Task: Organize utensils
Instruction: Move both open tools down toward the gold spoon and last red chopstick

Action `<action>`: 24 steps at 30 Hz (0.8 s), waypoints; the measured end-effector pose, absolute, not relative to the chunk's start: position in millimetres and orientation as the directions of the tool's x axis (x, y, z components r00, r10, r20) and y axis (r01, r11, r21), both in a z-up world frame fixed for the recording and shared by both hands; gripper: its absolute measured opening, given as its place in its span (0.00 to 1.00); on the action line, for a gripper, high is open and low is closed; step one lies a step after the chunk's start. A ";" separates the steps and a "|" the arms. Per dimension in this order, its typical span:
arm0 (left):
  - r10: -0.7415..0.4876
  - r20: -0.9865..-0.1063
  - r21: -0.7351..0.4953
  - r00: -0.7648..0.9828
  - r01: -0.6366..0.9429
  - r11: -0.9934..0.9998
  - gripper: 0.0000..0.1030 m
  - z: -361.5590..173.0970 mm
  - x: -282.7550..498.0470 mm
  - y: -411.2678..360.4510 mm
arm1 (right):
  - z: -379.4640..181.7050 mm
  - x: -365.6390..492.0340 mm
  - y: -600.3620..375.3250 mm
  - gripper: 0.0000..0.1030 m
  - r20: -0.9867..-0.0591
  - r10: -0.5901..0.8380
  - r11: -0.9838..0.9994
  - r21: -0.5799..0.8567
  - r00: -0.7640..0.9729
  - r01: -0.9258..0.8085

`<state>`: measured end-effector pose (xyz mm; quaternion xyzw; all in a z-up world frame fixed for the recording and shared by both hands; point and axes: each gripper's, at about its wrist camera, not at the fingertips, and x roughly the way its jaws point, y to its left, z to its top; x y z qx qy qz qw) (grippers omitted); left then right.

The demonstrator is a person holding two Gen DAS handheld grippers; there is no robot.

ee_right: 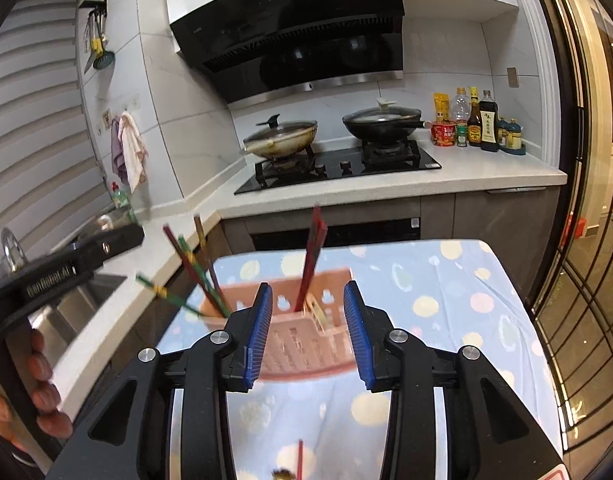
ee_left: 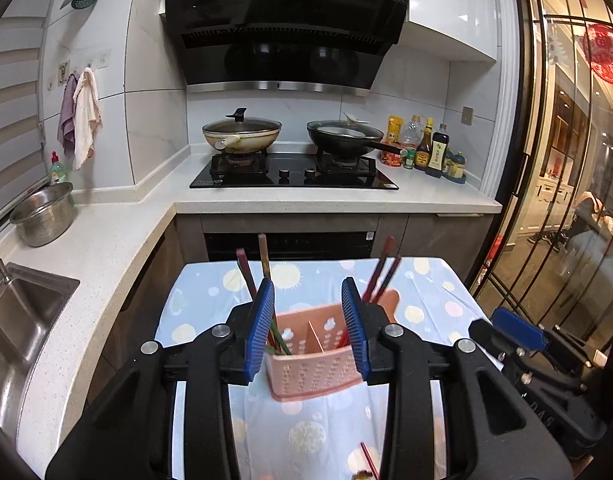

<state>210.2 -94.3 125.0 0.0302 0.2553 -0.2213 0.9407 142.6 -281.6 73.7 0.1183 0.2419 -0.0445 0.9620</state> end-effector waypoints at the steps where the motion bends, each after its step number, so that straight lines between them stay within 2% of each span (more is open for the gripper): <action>1: -0.401 -0.498 -0.052 0.769 0.435 0.899 0.33 121.8 203.0 -93.1 | 68.2 134.0 -279.1 0.37 -0.485 -0.033 0.970 0.196 0.874 0.146; 5: -0.394 -0.528 -0.039 0.752 0.442 0.896 0.41 101.9 177.1 -88.7 | 37.8 96.3 -264.5 0.38 -0.542 -0.036 0.977 0.158 0.840 0.144; 9: -0.377 -0.591 -0.030 0.714 0.447 0.894 0.42 66.3 152.7 -83.6 | 4.5 59.8 -246.9 0.38 -0.606 -0.033 0.983 0.125 0.795 0.135; 14: -0.357 -0.672 -0.039 0.649 0.450 0.892 0.42 20.9 122.2 -75.5 | -32.4 19.6 -236.3 0.38 -0.675 0.002 0.977 0.158 0.738 0.142; 24: -0.318 -0.775 -0.049 0.547 0.449 0.892 0.42 -44.8 68.6 -64.2 | -87.3 -34.4 -206.4 0.38 -0.761 0.008 0.982 0.127 0.648 0.137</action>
